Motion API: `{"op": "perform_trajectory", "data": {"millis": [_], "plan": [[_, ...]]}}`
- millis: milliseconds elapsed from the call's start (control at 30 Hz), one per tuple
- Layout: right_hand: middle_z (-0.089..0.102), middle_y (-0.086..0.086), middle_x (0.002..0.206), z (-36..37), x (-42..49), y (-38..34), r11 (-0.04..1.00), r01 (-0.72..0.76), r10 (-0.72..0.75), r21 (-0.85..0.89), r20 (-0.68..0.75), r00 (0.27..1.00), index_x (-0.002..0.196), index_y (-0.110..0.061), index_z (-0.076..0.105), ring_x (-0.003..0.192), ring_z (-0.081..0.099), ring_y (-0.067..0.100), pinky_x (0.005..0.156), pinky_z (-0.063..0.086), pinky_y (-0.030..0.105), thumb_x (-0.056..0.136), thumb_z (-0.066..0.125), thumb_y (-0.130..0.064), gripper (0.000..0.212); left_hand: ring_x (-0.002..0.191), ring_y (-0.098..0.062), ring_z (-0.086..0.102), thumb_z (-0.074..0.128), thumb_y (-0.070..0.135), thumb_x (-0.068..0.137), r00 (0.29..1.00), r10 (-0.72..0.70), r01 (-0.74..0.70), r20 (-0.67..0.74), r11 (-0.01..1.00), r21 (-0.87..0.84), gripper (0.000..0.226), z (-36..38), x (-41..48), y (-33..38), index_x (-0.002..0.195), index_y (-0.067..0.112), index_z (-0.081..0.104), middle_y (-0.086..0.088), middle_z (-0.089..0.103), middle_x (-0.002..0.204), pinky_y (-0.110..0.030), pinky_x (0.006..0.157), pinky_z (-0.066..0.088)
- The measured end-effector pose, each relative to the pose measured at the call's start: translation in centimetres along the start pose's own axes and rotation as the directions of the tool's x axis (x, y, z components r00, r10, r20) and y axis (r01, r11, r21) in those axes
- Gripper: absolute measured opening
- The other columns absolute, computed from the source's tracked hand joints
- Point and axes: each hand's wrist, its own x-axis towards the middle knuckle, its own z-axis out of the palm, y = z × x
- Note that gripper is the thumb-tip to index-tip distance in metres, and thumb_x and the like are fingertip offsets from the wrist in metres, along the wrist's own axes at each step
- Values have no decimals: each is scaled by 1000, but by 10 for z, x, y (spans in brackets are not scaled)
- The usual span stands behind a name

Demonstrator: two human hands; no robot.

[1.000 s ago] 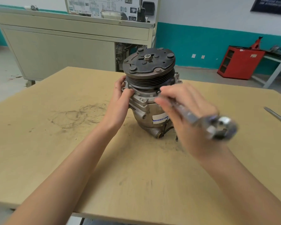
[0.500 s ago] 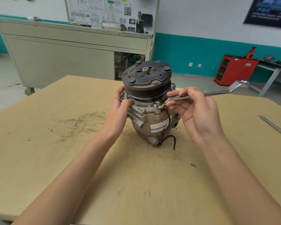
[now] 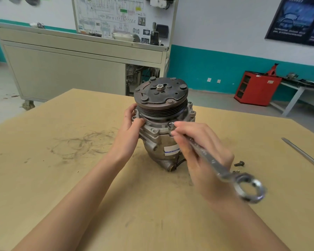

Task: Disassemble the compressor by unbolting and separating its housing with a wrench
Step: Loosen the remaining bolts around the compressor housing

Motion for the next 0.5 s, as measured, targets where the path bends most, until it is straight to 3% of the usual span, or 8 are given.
{"op": "perform_trajectory", "data": {"millis": [100, 167, 200, 267, 300, 367, 433, 500], "plan": [[70, 16, 87, 2, -5, 1, 990, 122, -120, -76, 29, 992, 79, 6, 69, 73, 70, 25, 57, 57, 35, 98, 49, -16, 35, 122, -13, 50, 36, 18, 101, 1000, 8, -8, -2, 1000, 2, 41, -1, 0, 0, 140, 31, 35, 6, 48, 138, -38, 105, 41], [70, 9, 87, 0, -2, 4, 974, -122, 122, 192, 14, 992, 80, -5, 66, 76, 70, 25, 63, 57, 39, 98, 47, -16, 28, 123, -12, 50, 36, 19, 100, 1000, 4, -4, 7, 1000, -3, 42, -1, -1, -1, 140, 33, 34, 10, 47, 138, -36, 102, 41], [70, 5, 87, -1, 3, 7, 865, -318, 324, 387, 51, 945, 81, -10, 63, 76, 71, 25, 66, 58, 37, 97, 45, -16, 24, 122, -10, 50, 36, 20, 101, 1000, 1, -1, 13, 1000, -4, 43, -1, 0, -1, 141, 34, 34, 13, 48, 135, -32, 99, 42], [71, 6, 83, -4, 17, 18, 512, -598, 617, 617, 220, 755, 80, -8, 57, 70, 71, 23, 64, 57, 29, 98, 40, -15, 25, 117, -3, 51, 36, 21, 101, 1000, -7, 7, 20, 1000, -7, 43, -1, 0, -1, 142, 35, 33, 23, 49, 127, -28, 92, 42], [72, 8, 82, -6, 24, 26, 370, -676, 676, 638, 314, 667, 80, -5, 56, 67, 71, 23, 61, 56, 26, 99, 36, -14, 29, 115, -1, 51, 36, 22, 100, 1000, -8, 8, 21, 1000, -10, 44, -1, 0, 0, 142, 35, 33, 26, 49, 124, -27, 92, 42], [72, 11, 79, -9, 33, 36, 217, -741, 688, 636, 439, 578, 79, -3, 56, 64, 70, 22, 59, 55, 24, 102, 32, -11, 35, 113, 3, 51, 37, 25, 99, 1000, -8, 8, 20, 1000, -13, 45, -1, -1, 0, 142, 34, 32, 30, 48, 120, -25, 91, 42], [72, 11, 78, -9, 35, 37, 200, -705, 689, 681, 413, 595, 74, -7, 62, 63, 70, 22, 57, 55, 23, 101, 36, -16, 38, 111, 6, 50, 37, 26, 99, 1000, -12, 12, 24, 1000, -14, 45, 0, 0, 0, 143, 34, 32, 31, 47, 119, -22, 91, 42], [73, 8, 76, -8, 30, 29, 394, -616, 689, 682, 225, 689, 72, -16, 67, 63, 71, 22, 56, 55, 23, 99, 42, -28, 39, 110, 5, 51, 36, 24, 101, 999, -21, 22, 27, 1000, -13, 44, -1, 0, 0, 143, 35, 31, 31, 48, 118, -20, 89, 42]]}}
